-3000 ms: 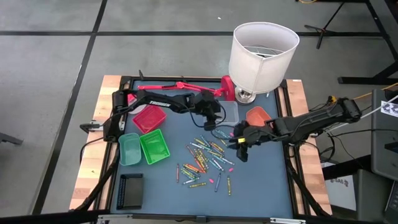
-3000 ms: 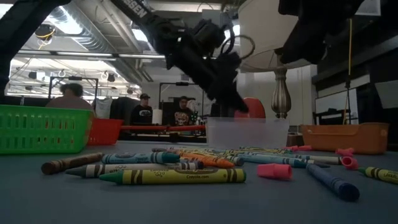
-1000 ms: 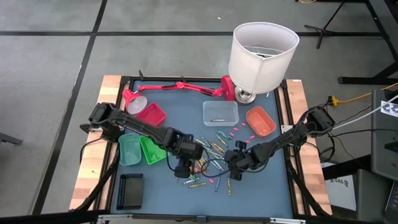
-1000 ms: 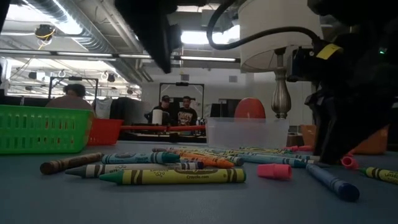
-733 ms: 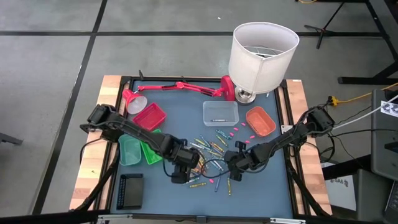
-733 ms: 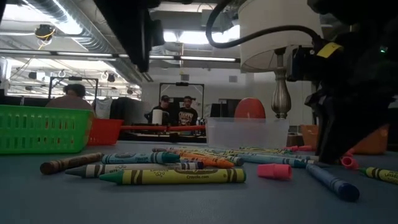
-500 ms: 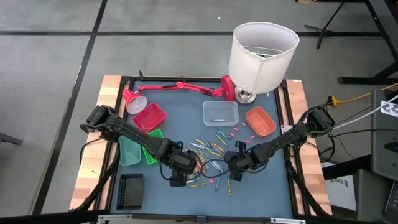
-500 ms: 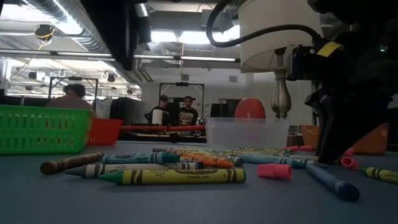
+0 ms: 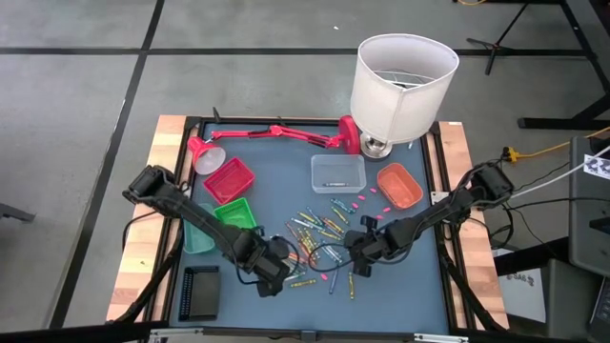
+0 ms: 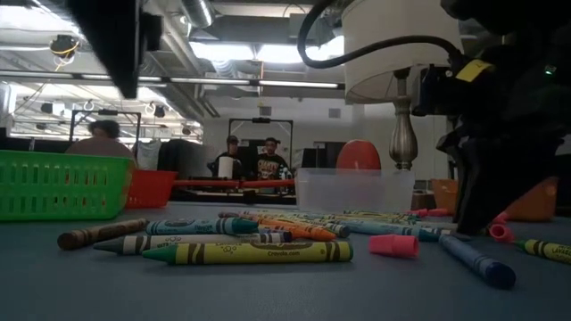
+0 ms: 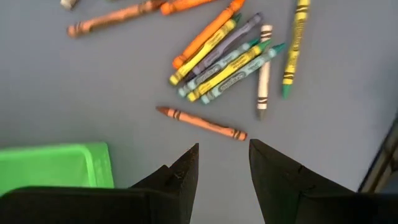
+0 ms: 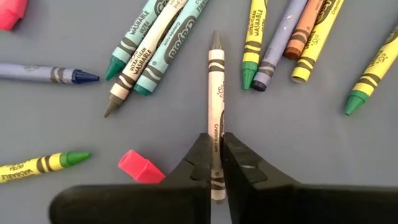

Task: Sort crayons
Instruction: Put the gray crayon into the transparent bin

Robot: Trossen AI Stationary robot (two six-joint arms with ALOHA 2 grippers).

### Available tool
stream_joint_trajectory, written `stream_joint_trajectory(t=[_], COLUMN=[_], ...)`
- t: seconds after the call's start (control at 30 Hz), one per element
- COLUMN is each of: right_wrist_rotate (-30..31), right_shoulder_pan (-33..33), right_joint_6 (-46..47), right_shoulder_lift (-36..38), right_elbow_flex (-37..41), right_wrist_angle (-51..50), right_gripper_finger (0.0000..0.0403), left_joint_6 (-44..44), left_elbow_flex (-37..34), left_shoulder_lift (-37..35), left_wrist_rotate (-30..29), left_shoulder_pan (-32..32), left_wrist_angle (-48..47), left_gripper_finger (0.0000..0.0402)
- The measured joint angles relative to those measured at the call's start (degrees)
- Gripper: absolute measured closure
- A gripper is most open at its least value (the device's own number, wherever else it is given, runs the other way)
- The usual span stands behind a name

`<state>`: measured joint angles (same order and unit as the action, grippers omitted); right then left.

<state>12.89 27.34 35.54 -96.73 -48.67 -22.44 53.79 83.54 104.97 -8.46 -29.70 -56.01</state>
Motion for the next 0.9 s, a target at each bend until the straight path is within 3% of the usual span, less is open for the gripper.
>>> stream_joint_trajectory(t=[0.2,0.43,0.9], right_wrist_rotate=[0.12,4.56,8.66], right_shoulder_pan=[-0.09,-0.97,-16.49], right_joint_6=[-0.04,-2.85,-14.4], right_shoulder_lift=[4.7,8.86,10.66], right_elbow_flex=[0.11,0.05,-0.04], right_wrist_angle=[-1.07,-0.51,2.94], right_gripper_finger=[0.0386,0.0385,0.0384], left_joint_6=[10.3,16.9,21.8], left_elbow_flex=[-3.7,-7.08,-11.34], left_shoulder_lift=[0.03,0.04,0.04], left_wrist_rotate=[-0.1,-0.24,-2.16], left_shoulder_pan=[-1.42,-1.46,-1.46], left_wrist_angle=[0.11,3.99,10.62], left_gripper_finger=[0.0276,0.0276,0.0277])
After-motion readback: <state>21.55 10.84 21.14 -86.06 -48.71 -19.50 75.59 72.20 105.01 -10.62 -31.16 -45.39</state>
